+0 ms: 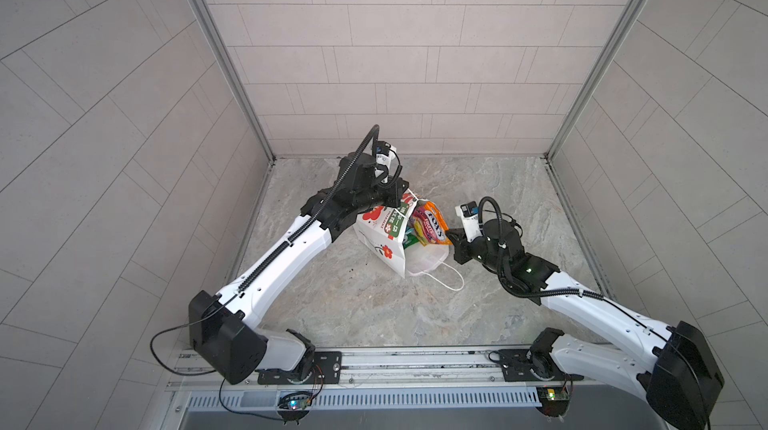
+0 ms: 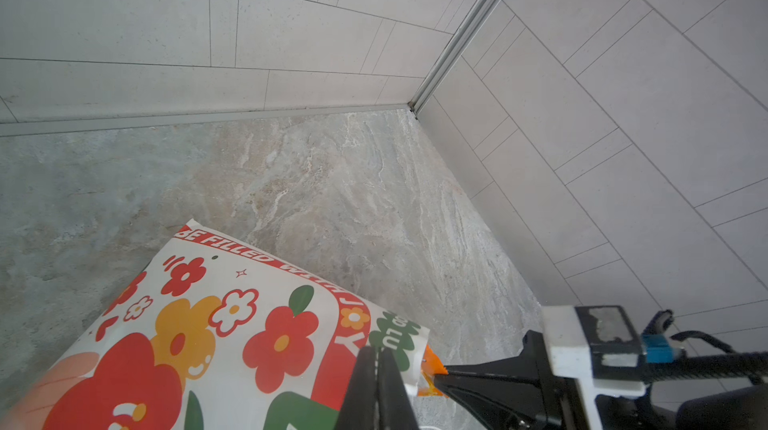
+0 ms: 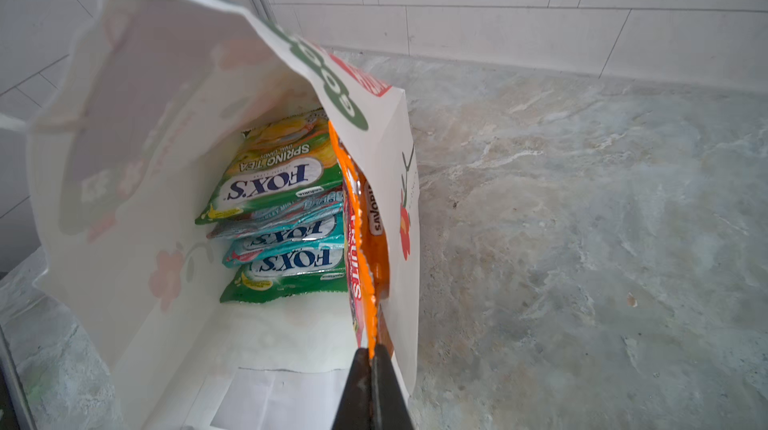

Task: Take the snacks out of the paper bag
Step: 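Pull the orange packet up out of the bag opening with the right gripper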

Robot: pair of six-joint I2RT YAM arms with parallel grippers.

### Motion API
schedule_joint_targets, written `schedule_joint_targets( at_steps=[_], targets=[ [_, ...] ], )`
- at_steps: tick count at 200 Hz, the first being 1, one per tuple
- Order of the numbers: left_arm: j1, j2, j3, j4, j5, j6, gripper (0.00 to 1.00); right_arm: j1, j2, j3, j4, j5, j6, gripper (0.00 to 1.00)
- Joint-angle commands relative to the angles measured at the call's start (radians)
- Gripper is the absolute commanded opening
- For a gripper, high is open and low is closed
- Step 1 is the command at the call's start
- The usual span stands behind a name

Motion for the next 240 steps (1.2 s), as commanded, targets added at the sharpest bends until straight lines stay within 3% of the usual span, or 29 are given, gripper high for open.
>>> schedule_joint_targets(
  at_steps=[1, 38, 49, 94, 194, 240],
  targets=[
    [0.008, -0.021, -0.024, 0.094, 0.019, -0.093, 0.0, -0.003, -0.007, -0.014, -0.042, -0.037, -0.034, 0.0],
    [0.009, -0.03, -0.057, 0.18, 0.039, -0.21, 0.0, -0.003, 0.033, -0.063, -0.013, -0.066, -0.045, 0.0],
    [0.009, -0.035, -0.066, 0.199, 0.039, -0.236, 0.0, -0.003, 0.05, -0.064, -0.001, -0.067, -0.042, 0.09],
    [0.008, -0.034, -0.083, 0.239, 0.049, -0.299, 0.0, 0.002, 0.11, -0.059, 0.033, -0.073, -0.038, 0.29],
    [0.011, -0.023, -0.083, 0.25, 0.086, -0.304, 0.0, 0.018, 0.155, -0.029, 0.037, 0.129, -0.059, 0.39],
    [0.01, -0.017, -0.079, 0.24, 0.075, -0.293, 0.0, 0.017, 0.078, -0.036, -0.022, 0.125, -0.079, 0.45]
  ],
)
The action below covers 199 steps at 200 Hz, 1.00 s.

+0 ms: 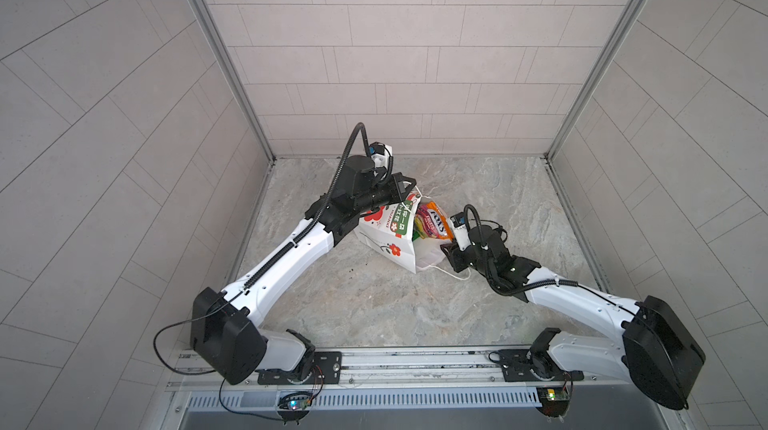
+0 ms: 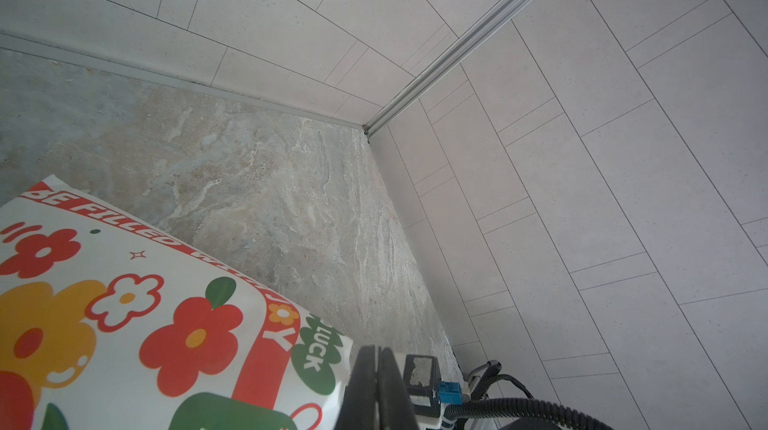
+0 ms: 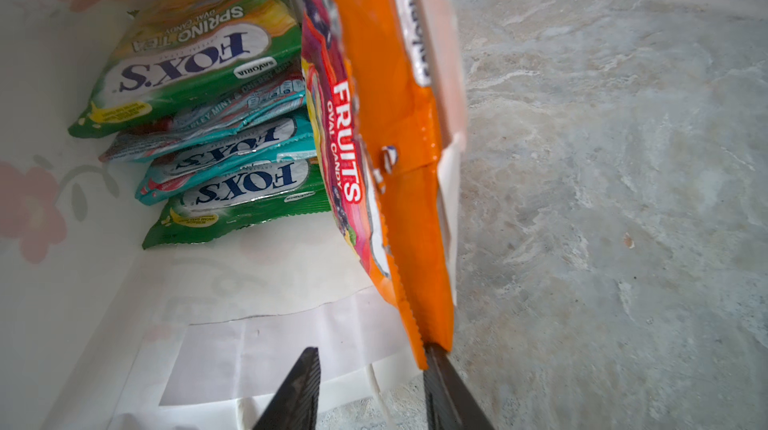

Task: Take the snacks out of the paper bag
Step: 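Pull the orange packet up out of the bag opening with the right gripper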

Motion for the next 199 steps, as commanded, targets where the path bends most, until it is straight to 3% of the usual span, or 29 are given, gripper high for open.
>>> schedule_joint_targets(
  at_steps=[1, 25, 88, 132, 199],
  targets=[
    [0.008, -0.016, 0.003, 0.044, -0.006, 0.006, 0.0, 0.002, -0.055, 0.013, -0.048, 0.036, -0.023, 0.46],
    [0.01, -0.014, 0.004, 0.042, -0.008, 0.009, 0.0, -0.007, -0.084, 0.013, -0.087, 0.033, -0.025, 0.46],
    [0.009, -0.014, 0.004, 0.039, -0.005, 0.013, 0.0, -0.047, -0.065, 0.044, -0.09, -0.107, -0.025, 0.47],
    [0.008, -0.012, 0.004, 0.039, -0.005, 0.013, 0.0, -0.05, -0.005, 0.081, -0.061, -0.162, -0.019, 0.38],
    [0.009, -0.011, 0.006, 0.037, -0.006, 0.012, 0.0, -0.05, 0.065, 0.116, -0.037, -0.16, -0.016, 0.34]
  ],
)
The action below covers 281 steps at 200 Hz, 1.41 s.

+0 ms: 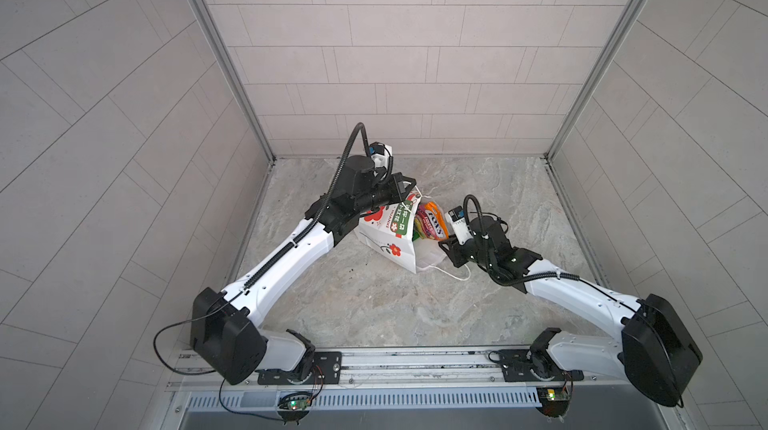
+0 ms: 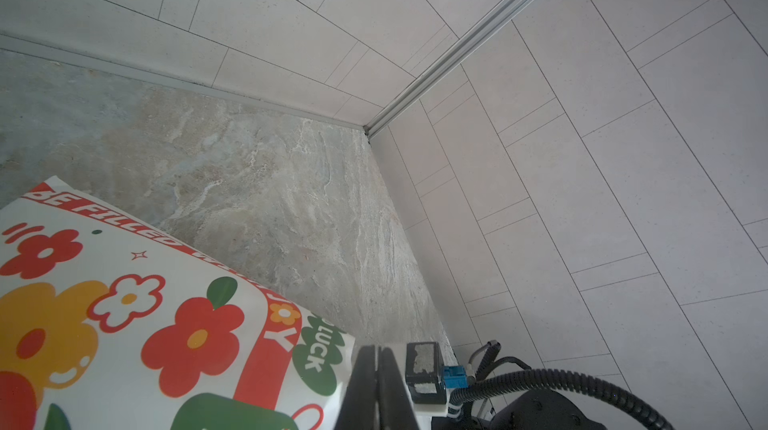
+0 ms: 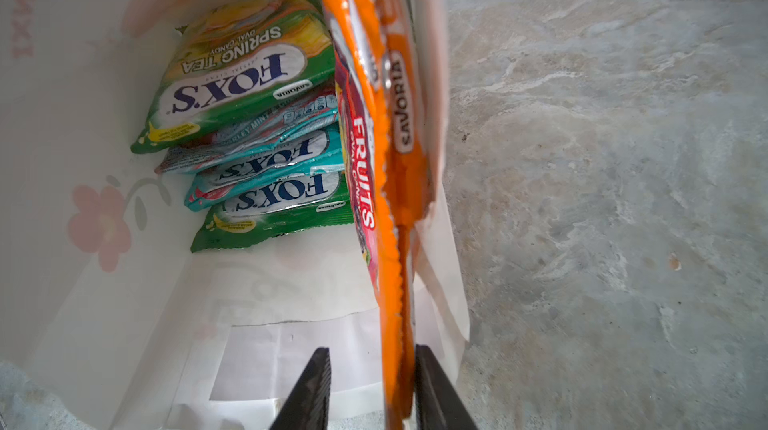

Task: Take the snacks out of the paper bag
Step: 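Pull the orange packet up out of the bag opening with the right gripper, then carry the orange packet away from the bag with the right gripper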

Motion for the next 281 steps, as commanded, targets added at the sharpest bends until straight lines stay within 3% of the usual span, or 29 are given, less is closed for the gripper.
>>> schedule_joint_targets(
  at_steps=[1, 21, 64, 80, 99, 151, 201, 281],
  targets=[
    [0.009, -0.011, 0.007, 0.038, -0.004, 0.011, 0.0, -0.003, 0.022, 0.031, 0.029, -0.008, -0.007, 0.34],
    [0.009, -0.011, 0.005, 0.037, -0.003, 0.012, 0.0, -0.003, 0.051, 0.047, 0.041, -0.01, -0.009, 0.3],
    [0.01, -0.01, 0.008, 0.029, -0.005, 0.014, 0.0, -0.002, 0.112, 0.073, 0.09, 0.047, 0.012, 0.3],
    [0.009, -0.01, 0.009, 0.024, -0.012, 0.018, 0.0, -0.003, 0.13, 0.08, 0.106, 0.066, 0.017, 0.21],
    [0.009, -0.012, 0.014, 0.007, -0.035, 0.029, 0.0, -0.001, 0.127, 0.092, 0.094, 0.06, 0.019, 0.0],
    [0.013, -0.031, 0.013, -0.037, -0.139, 0.06, 0.0, 0.003, -0.002, 0.065, 0.03, -0.001, 0.006, 0.0],
    [0.015, -0.051, 0.009, -0.034, -0.161, 0.088, 0.0, 0.006, -0.193, 0.089, -0.119, -0.027, -0.017, 0.0],
    [0.019, -0.066, 0.017, -0.061, -0.157, 0.193, 0.0, -0.012, -0.398, 0.222, -0.294, 0.195, -0.04, 0.0]
  ],
)
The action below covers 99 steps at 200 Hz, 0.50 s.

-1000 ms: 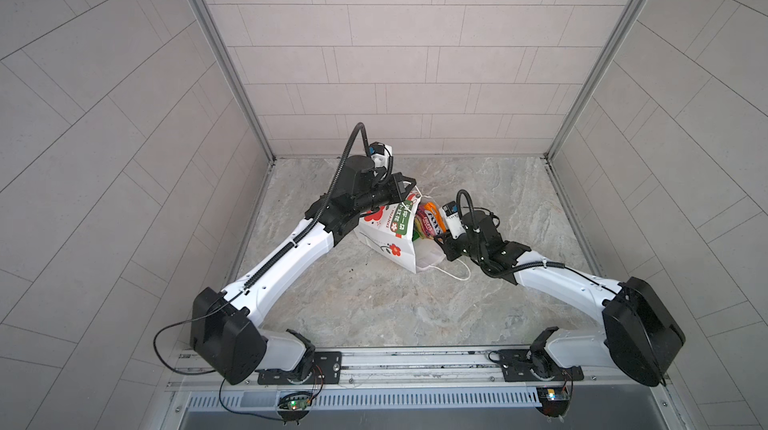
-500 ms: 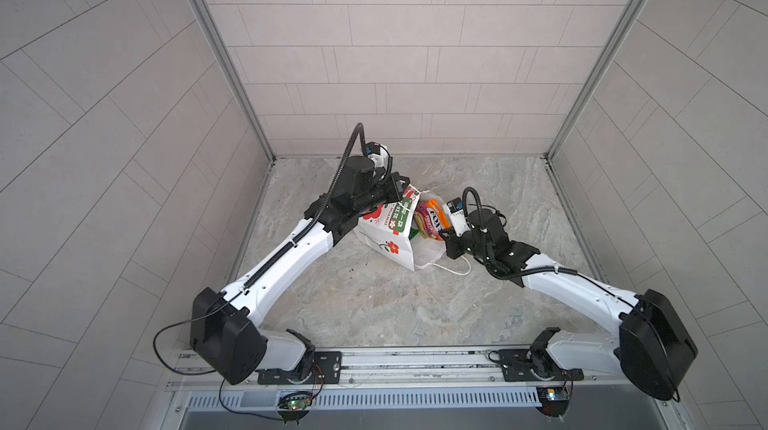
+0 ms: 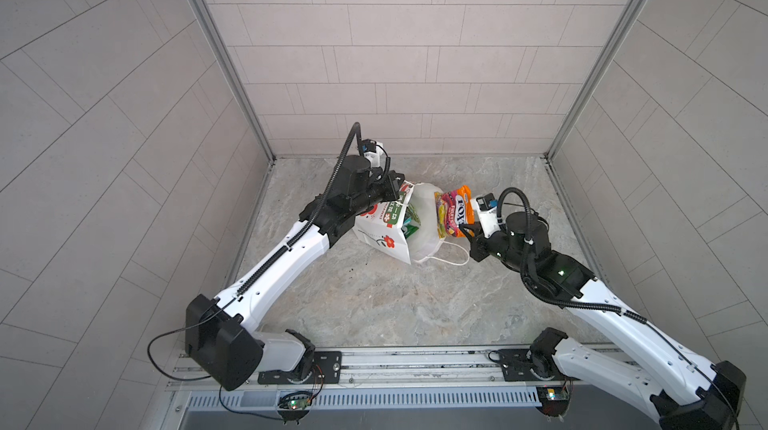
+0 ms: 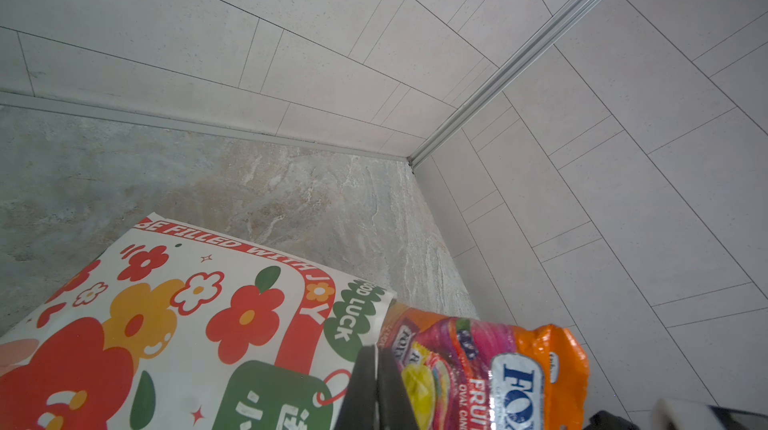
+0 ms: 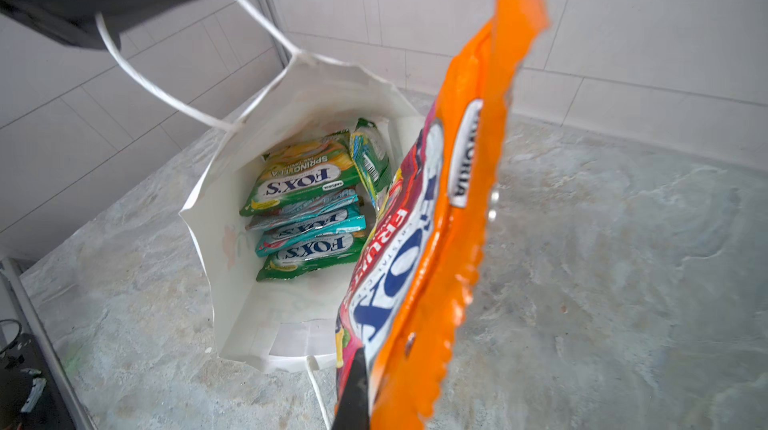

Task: Take the snacks out of the paper bag
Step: 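Carry the orange packet away from the bag with the right gripper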

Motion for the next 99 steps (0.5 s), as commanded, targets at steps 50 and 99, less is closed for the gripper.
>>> schedule_joint_targets(
  at_steps=[50, 99],
  targets=[
    [0.036, -0.038, 0.019, -0.022, 0.154, 0.175, 0.0, -0.108, -0.034, 0.174, -0.125, 0.162, -0.028, 0.0],
    [0.063, -0.036, 0.049, -0.075, 0.231, 0.246, 0.0, -0.331, 0.133, 0.167, -0.067, -0.049, -0.013, 0.0]
  ],
)
